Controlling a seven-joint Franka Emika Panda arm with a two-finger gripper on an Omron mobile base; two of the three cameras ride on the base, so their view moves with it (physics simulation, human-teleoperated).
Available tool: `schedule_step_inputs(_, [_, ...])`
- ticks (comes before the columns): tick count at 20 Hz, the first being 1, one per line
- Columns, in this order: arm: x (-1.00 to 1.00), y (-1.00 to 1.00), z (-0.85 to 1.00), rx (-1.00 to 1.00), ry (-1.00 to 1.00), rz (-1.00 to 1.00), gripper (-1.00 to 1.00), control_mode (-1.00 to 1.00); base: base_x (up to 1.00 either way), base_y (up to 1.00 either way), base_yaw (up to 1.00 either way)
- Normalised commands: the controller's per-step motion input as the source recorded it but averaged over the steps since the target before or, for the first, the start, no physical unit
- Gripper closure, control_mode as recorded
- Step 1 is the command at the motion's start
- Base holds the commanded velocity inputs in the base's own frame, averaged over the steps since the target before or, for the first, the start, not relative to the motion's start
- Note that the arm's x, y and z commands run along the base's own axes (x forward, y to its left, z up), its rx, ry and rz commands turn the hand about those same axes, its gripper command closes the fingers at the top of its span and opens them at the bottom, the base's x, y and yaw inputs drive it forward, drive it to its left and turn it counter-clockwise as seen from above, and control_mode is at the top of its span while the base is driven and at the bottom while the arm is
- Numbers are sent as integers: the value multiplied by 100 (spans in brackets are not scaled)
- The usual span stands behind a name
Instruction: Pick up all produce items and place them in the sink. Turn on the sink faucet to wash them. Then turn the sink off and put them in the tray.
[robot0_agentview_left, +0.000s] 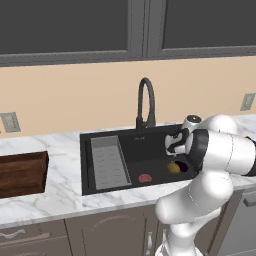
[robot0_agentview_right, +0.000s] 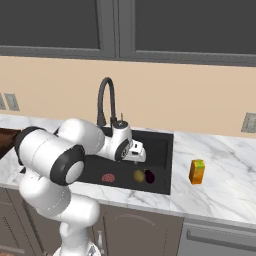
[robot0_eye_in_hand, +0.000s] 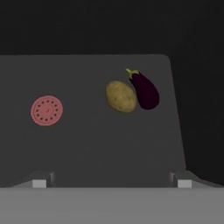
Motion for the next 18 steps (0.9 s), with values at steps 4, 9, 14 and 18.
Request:
schedule_step_inputs(4, [23, 0, -20, 0, 0, 0, -100, -100, 0, 0, 0])
schedule_step_inputs(9, [13, -2, -23, 0, 0, 0, -100, -100, 0, 0, 0])
schedule_step_inputs(14, [21, -7, -26, 0, 0, 0, -100, -100, 0, 0, 0])
schedule_step_inputs(18, [27, -10, -24, 0, 0, 0, -100, -100, 0, 0, 0])
